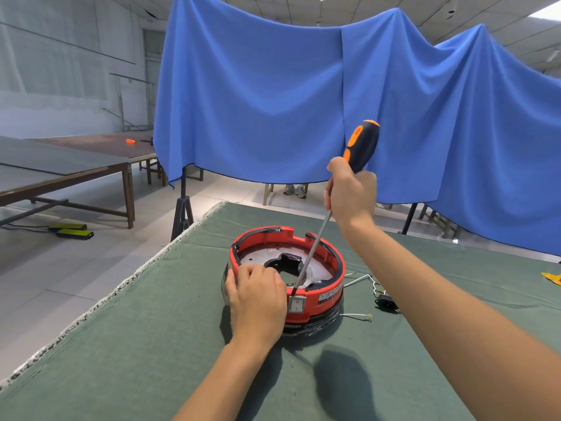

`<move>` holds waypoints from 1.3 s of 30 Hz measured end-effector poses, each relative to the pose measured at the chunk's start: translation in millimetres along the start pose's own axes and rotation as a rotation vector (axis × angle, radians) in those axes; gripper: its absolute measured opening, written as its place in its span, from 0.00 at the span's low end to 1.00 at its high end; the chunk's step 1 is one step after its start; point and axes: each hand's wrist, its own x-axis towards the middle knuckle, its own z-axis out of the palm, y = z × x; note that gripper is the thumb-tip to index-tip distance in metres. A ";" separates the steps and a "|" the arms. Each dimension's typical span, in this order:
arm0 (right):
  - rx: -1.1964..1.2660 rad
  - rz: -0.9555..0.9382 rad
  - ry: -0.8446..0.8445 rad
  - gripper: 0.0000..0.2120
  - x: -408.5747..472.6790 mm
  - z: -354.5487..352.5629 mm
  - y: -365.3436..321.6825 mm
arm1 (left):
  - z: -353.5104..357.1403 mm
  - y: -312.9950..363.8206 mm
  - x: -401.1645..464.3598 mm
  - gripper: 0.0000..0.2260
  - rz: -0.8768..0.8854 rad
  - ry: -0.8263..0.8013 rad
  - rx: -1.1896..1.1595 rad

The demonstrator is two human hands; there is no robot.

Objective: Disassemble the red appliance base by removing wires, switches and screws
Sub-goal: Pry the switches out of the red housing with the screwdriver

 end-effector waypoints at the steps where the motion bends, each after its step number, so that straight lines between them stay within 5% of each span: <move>1: -0.028 0.036 -0.001 0.13 6.7 3.9 4.2 | -0.8 0.3 0.3 0.14 0.001 -0.011 0.011; 13: -0.309 0.218 -0.105 0.10 41.6 46.0 41.1 | -5.1 -0.2 2.1 0.13 -0.004 -0.054 0.004; 19: -0.207 0.249 -0.099 0.10 39.4 31.3 34.5 | -6.0 -0.7 3.0 0.14 -0.013 -0.066 0.007; 29: 0.435 0.317 0.371 0.15 -11.9 -72.8 29.2 | -7.0 0.4 2.1 0.13 -0.012 -0.025 -0.034; 39: 0.514 0.384 0.714 0.15 -53.4 -116.8 69.5 | -6.2 0.8 0.2 0.11 0.012 0.014 -0.081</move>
